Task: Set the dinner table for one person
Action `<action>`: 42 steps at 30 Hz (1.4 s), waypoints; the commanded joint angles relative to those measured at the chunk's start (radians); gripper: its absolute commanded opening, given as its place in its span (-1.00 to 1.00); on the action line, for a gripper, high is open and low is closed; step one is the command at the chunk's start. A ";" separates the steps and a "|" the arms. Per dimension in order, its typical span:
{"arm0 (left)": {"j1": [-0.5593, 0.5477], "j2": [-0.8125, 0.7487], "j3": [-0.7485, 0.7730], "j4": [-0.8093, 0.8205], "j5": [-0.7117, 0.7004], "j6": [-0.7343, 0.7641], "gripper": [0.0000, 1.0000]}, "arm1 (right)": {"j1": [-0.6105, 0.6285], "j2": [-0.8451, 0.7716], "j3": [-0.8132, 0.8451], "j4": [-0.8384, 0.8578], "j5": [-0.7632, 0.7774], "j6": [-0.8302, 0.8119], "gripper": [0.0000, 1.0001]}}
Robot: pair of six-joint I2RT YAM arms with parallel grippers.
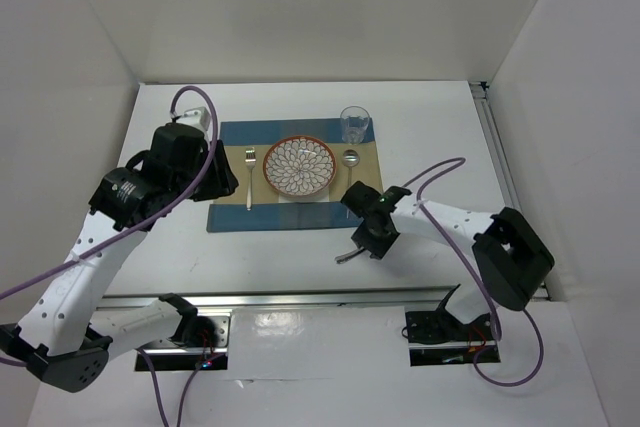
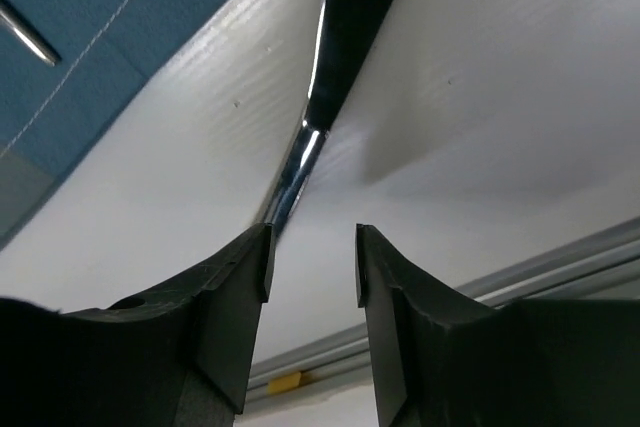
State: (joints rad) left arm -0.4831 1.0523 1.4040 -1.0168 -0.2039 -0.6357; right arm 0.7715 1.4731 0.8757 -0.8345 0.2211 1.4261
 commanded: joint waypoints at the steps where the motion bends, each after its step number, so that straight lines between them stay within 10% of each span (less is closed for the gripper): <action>1: -0.002 -0.005 0.003 0.032 0.002 0.024 0.09 | -0.014 0.041 0.037 0.066 0.052 -0.004 -0.03; 14: -0.002 -0.005 -0.025 0.032 -0.008 0.033 0.09 | -0.037 0.159 0.045 0.104 0.009 -0.006 0.00; 28: -0.002 -0.023 -0.034 0.041 -0.035 0.033 0.09 | -0.086 0.041 -0.058 0.032 0.070 0.105 -0.71; 42: -0.002 -0.014 -0.034 0.041 -0.034 0.042 0.09 | -0.075 0.035 0.209 0.012 0.199 -0.481 -0.84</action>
State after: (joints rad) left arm -0.4831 1.0473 1.3724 -1.0084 -0.2241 -0.6239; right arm 0.6910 1.5372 1.0054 -0.8524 0.3775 1.1664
